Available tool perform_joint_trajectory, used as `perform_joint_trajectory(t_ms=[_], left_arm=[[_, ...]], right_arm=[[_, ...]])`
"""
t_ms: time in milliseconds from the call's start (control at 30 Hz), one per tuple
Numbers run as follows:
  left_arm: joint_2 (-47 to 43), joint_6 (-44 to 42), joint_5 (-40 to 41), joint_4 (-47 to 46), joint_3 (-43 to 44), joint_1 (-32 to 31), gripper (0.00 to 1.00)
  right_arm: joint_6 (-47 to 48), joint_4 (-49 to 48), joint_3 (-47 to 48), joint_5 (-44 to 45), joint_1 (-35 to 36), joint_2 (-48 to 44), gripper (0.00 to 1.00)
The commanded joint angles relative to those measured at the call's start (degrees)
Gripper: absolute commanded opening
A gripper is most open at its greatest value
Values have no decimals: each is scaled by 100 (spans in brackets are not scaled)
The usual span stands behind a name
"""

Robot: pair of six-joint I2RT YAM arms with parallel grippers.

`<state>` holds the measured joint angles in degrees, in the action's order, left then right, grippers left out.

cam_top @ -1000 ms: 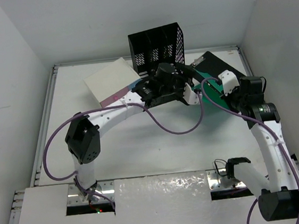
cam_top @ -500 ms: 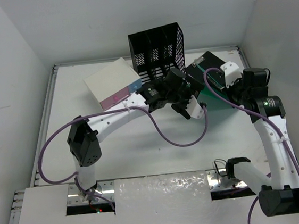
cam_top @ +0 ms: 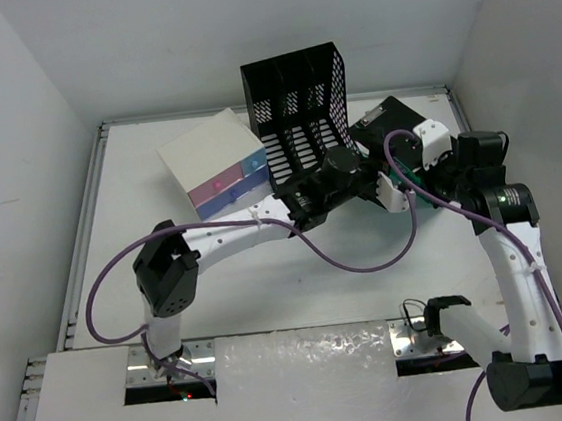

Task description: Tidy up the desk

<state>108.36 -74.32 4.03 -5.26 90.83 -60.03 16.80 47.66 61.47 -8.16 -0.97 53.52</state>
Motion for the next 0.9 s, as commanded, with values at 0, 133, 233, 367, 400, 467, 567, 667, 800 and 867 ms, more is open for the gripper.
perform_joint_trajectory(t_ms=[0, 133, 233, 367, 400, 467, 567, 667, 800, 867], left_arm=[[124, -99, 37, -637, 110, -26, 100], [238, -188, -568, 207, 426, 61, 100], [335, -345, -1158, 1191, 813, 167, 100], [528, -557, -1353, 1536, 1199, 202, 98], [572, -574, -1352, 1606, 1288, 211, 92], [669, -557, -1300, 1851, 1507, 220, 45], [635, -487, -1230, 1967, 1465, 264, 0], [442, -268, -1343, 1915, 1315, 316, 0], [405, 610, -1808, 2168, 1910, 623, 0], [458, 1269, -2265, 2388, 2552, 851, 0]], right_arm=[[-150, -11, 93, -448, 27, -227, 0], [-168, -37, 84, -660, 36, -342, 0], [-90, 68, 119, -782, 36, -342, 0], [-1, 103, 67, -1108, 45, -307, 0], [34, 121, 75, -1152, 53, -307, 0], [69, 121, 110, -1240, 53, -350, 0], [122, 68, 242, -1241, 53, -482, 0], [-44, 15, 645, -236, 53, -526, 15], [-229, 234, 2379, 552, 53, -386, 84], [-186, 664, 3279, 370, 53, -159, 93]])
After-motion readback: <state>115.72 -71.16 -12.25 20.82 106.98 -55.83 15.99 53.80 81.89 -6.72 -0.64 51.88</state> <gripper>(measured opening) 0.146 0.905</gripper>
